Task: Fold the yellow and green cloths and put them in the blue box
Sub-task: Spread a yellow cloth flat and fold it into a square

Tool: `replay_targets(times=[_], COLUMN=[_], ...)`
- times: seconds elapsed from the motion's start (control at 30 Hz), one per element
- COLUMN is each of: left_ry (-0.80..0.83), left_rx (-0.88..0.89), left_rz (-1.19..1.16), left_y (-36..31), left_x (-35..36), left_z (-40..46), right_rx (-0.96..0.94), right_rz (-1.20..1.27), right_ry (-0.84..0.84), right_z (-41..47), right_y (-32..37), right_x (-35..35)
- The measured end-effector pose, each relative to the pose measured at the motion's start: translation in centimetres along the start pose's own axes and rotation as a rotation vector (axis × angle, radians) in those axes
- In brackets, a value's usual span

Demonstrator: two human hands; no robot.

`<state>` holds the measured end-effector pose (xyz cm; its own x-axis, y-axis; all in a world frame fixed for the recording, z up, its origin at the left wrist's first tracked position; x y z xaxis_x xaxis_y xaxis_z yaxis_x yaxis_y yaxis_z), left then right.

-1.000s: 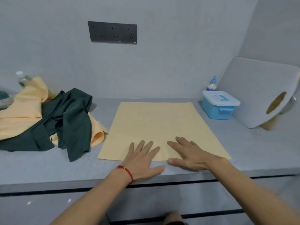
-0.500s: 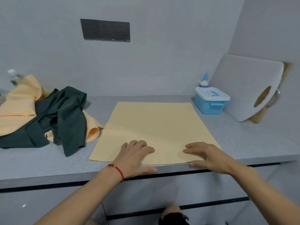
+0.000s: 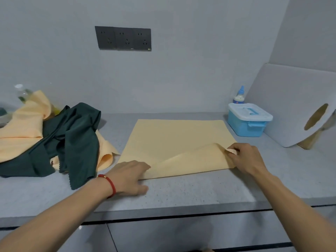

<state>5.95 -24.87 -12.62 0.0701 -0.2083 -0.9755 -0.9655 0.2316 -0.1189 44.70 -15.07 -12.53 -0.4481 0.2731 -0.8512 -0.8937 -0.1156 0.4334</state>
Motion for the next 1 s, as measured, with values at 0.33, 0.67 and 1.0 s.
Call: replay_targets(times=[0.33,0.67,1.0], left_ry=[-0.313,-0.635,-0.531], left_rx=[-0.419,-0.641,-0.699], left_rz=[-0.591,-0.784,-0.854], left_y=[10.2,14.5,16.3], left_x=[-6.3,-0.8,-0.7], left_z=[9.8,15.0,16.5], right_rx=[0.072,0.280,0.460], right_rz=[-0.116,0.058,0.039], right_ry=[-0.014,-0.251,-0.079], right_z=[7.9,10.6,12.0], right_y=[-0.1,-4.6,-5.7], right_x=[2.8,5.9,5.5])
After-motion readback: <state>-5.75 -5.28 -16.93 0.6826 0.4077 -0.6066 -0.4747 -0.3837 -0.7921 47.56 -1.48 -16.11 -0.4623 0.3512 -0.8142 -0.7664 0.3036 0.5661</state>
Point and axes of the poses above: each hand's wrist, its own z-axis towards the middle knuckle, its own x-axis out of the palm, y = z × x, the point moved 3 cm from there along z, towards the middle knuckle, and after that the axes turned 4 degrees about -z, right-handed, at the moved point
